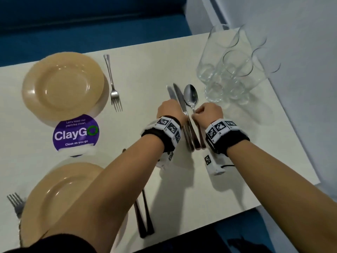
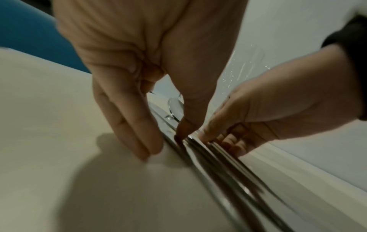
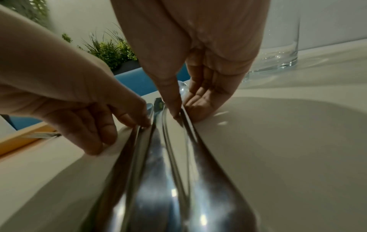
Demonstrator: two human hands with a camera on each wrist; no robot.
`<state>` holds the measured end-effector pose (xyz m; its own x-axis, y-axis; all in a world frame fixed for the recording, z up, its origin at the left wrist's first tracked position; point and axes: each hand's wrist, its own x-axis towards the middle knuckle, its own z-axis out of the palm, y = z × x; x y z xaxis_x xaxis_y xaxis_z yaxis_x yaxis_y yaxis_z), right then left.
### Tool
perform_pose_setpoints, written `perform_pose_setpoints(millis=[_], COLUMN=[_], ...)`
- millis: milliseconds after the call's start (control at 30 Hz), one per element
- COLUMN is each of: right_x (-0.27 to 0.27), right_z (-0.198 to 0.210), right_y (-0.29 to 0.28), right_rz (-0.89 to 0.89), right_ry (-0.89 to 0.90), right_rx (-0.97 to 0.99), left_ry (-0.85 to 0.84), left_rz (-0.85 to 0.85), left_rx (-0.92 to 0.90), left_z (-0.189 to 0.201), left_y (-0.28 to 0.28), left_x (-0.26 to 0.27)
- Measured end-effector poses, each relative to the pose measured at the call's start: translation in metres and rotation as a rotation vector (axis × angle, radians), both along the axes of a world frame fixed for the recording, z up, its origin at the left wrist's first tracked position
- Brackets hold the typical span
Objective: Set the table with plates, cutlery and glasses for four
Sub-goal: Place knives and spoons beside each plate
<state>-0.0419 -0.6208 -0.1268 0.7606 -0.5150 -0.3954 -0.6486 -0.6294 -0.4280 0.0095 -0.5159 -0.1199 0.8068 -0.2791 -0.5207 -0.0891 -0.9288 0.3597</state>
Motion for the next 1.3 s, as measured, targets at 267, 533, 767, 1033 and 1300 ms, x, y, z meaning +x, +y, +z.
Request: perform_pose_setpoints(millis=[267,533,767,1033,1300], right_x=[0.000,-0.005,-0.012,-0.016,-0.008], right_z=[0.001,0.000,0.006,0.004,0.010], right_y=[-0.012,-0.017,-0.006,-0.002,0.005], right_rz=[0.014,-0.048,-0.027,-0.062,-0.079], right_ry=[0.038,0.037,-0.011,-0.014,-0.071], right_rx=[0.083,0.140,0.136,0.157,0.139], left_ry=[-0.002,-0.039,-0.085,-0.051,0.111], left_rz=[0.055,-0.087,-0.173,-0.165,-0.036], left_rx=[0.009,0.060,0.080,0.063,-0.009], left_z=[0.008,0.005,0.008,0.009,0.021], left_y=[-0.007,-0.006,0.007,0.012,0.028], left_x=[0.000,-0.003,-0.002,0.006,0.014])
